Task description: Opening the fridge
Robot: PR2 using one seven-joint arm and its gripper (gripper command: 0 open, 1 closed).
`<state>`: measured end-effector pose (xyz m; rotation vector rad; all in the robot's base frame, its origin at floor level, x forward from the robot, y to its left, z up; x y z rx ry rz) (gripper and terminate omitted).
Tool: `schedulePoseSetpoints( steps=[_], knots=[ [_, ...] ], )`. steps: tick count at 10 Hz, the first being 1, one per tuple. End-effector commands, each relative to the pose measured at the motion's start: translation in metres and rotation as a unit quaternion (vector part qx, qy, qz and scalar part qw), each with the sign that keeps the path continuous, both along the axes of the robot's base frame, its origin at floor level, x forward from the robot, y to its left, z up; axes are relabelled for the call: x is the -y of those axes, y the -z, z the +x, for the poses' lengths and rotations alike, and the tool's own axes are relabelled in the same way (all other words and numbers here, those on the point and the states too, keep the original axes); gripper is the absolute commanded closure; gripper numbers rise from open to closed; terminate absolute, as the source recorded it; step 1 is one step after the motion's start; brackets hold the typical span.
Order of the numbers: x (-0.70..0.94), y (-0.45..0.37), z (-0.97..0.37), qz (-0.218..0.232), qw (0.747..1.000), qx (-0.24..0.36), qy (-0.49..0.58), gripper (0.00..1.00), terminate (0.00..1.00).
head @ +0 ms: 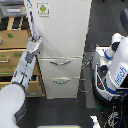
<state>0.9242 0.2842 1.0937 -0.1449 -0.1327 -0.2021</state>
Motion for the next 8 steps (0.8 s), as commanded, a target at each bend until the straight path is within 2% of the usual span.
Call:
schedulePoseSetpoints(
  steps=[1, 8],
  knots=[
    [0.015, 0.033, 0.0, -0.002, 1.0, -0.009, 0.025, 1.0, 0.0],
    [0.004, 0.033, -0.025, -0.012, 0.999, -0.016, 0.045, 1.0, 0.0]
  ],
)
